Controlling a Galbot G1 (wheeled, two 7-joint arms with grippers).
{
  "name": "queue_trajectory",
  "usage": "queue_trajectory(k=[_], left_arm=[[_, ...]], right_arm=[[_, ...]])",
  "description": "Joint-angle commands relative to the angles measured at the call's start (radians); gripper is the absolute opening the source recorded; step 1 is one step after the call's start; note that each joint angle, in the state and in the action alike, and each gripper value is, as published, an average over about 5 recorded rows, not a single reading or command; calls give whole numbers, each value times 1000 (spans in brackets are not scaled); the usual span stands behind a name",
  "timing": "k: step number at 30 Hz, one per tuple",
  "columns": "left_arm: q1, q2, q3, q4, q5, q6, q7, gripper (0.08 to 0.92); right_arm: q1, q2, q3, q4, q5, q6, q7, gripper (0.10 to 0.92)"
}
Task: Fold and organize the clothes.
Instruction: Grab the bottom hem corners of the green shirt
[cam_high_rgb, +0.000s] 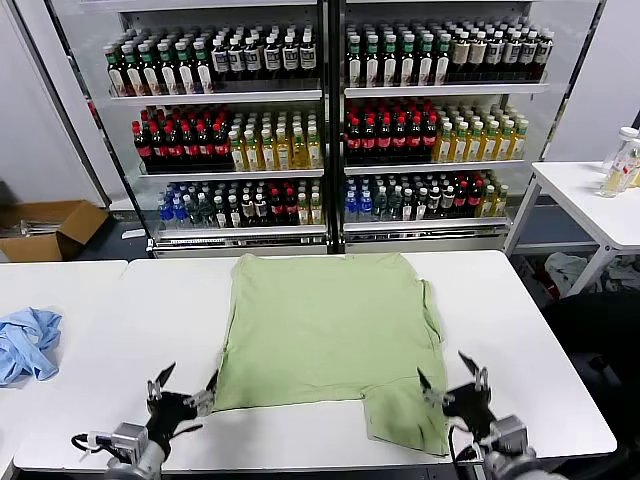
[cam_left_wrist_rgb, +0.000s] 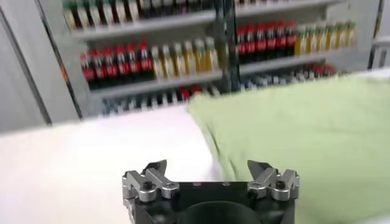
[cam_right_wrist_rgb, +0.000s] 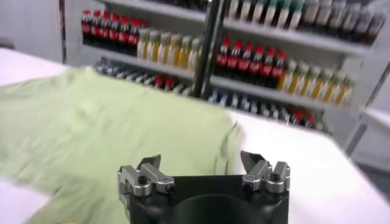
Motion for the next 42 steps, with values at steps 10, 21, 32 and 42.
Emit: queue_trajectory(k=[10,21,32,42], left_arm=[[-5,-23,13,12,-95,70,-86,822],[-3,-33,42,18,-54,70,-72,630],[-30,-29,45,17,-24,67,-20,310],[160,55,-23,-162,-36,54,-36,84]], right_arm=[[-72,22,-57,-24,99,-8,53,809],[-61,33,-66,-30,149,-17,70,525],[-52,30,-47,-30,177,-13,52,204],[-211,-35,162,201,268,-47,-7,106]])
